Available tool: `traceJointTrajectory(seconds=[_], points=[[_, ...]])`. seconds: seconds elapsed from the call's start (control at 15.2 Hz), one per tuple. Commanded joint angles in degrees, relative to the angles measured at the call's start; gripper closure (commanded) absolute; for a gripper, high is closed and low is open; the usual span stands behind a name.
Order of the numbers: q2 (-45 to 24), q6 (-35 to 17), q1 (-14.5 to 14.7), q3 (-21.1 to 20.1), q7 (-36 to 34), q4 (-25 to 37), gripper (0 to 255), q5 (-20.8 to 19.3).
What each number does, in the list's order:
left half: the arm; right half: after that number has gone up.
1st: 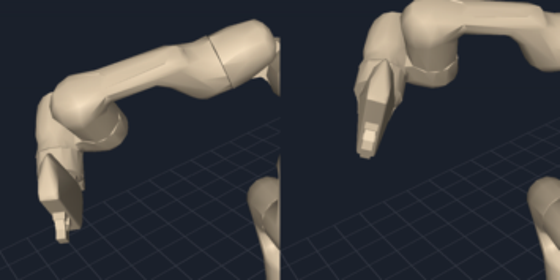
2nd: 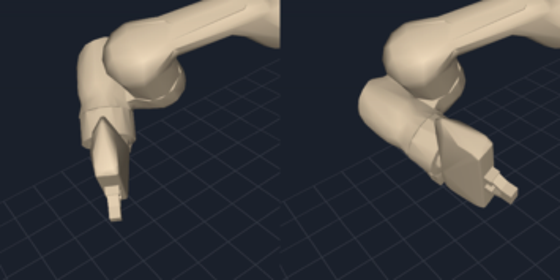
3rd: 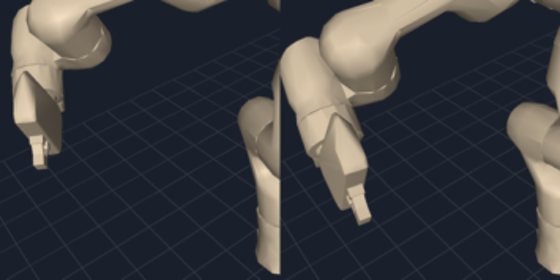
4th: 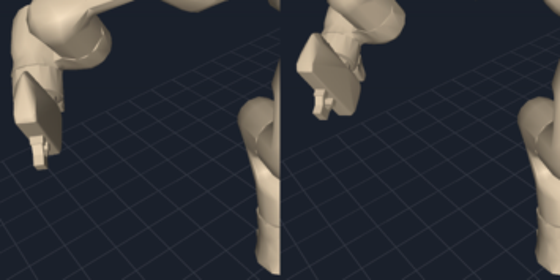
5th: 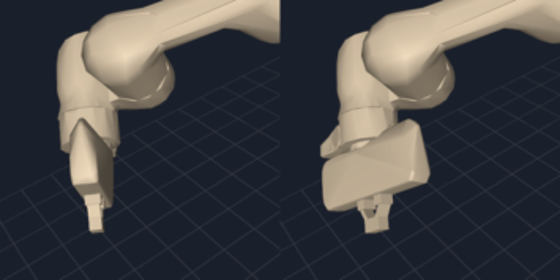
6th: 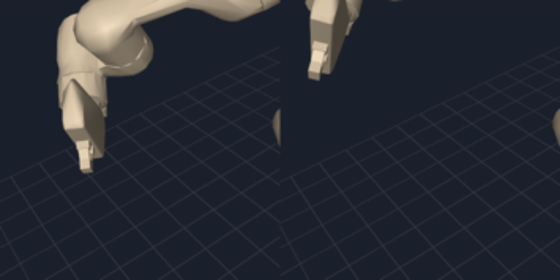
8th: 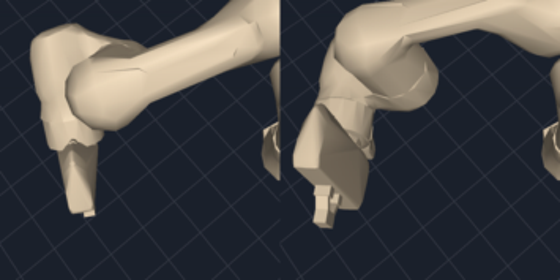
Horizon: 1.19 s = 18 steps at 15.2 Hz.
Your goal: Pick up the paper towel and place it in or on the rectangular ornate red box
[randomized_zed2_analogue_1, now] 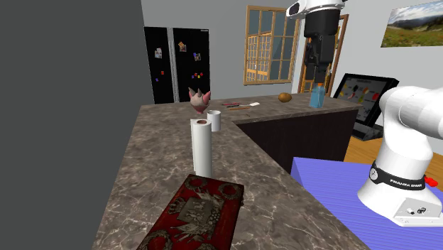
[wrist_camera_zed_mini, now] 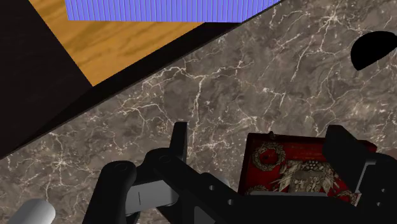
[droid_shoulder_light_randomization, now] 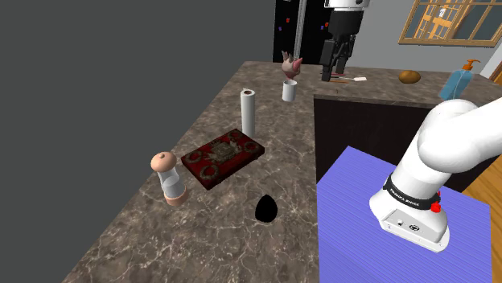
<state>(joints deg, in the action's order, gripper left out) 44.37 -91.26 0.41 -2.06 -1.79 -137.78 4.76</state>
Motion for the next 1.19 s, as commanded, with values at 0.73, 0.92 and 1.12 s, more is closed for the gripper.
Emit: traceJointTrajectory(seconds=[0.73,0.92,1.12], points=[[-24.7,-13.2,-0.5,-2.5,-2.0,11.8,0,-1.3],[-31.5,-15.3,-0.6,-3.0,-2.7,16.6,0,-2.1],[-38.3,-16.7,-0.7,-3.4,-3.6,22.0,0,-3.1]])
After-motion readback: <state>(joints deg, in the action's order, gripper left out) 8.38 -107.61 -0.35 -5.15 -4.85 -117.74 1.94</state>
